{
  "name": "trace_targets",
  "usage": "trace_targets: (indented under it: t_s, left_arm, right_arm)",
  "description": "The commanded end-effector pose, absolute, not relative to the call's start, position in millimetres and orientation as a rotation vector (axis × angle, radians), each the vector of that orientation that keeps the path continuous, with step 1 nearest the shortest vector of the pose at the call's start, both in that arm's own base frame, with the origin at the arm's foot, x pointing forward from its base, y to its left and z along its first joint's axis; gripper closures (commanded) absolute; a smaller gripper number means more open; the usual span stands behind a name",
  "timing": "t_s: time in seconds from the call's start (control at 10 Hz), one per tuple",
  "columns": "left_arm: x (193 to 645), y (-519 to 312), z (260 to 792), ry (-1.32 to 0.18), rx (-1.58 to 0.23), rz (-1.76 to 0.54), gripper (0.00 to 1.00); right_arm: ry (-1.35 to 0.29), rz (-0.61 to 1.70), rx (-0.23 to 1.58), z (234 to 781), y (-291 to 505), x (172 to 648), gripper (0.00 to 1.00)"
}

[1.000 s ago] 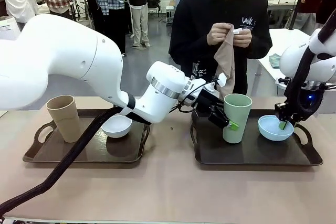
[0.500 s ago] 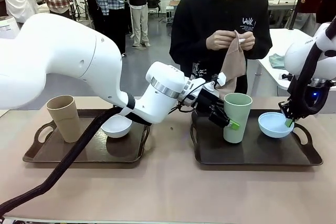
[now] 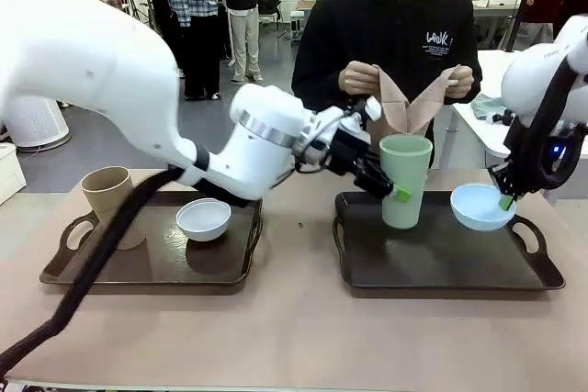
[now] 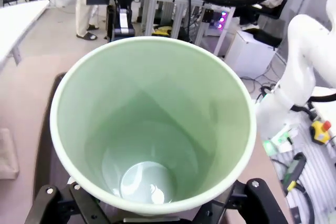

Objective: Set up a tray with a mat and arrange the tableware.
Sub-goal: Pick up the Picnic Bowl and Reusable plastic cup from the Handle tray in front of the human's position and hold them in the air, then place the Picnic Bowl and Reusable plastic cup back onto the Handle tray in front of the human's position.

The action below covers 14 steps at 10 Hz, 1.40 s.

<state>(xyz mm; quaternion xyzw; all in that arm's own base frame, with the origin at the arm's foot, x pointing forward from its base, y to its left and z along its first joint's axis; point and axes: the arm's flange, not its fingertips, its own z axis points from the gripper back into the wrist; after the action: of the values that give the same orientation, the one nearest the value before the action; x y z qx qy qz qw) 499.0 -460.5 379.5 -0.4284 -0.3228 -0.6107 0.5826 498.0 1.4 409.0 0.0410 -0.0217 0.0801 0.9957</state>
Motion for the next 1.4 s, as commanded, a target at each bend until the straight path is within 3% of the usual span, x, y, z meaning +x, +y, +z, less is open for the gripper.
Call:
trace_targets:
  t_s: [0.0, 0.4, 1.3]
  left_arm:
    - [455.0, -419.7, 440.8, -0.811, -0.977, -1.415, 0.71]
    - [416.0, -400.1, 512.2, -0.864, -0.853, -1.419, 0.71]
    - [424.4, -405.5, 518.7, -0.875, -0.881, -1.433, 0.71]
  right_arm:
    - [-0.111, 0.240, 0.130, 467.6, 14.3, 452.1, 0.99]
    - [-0.223, 0.293, 0.190, 560.6, 19.7, 382.7, 0.99]
    - [-0.200, 0.281, 0.156, 568.1, 24.3, 389.5, 0.99]
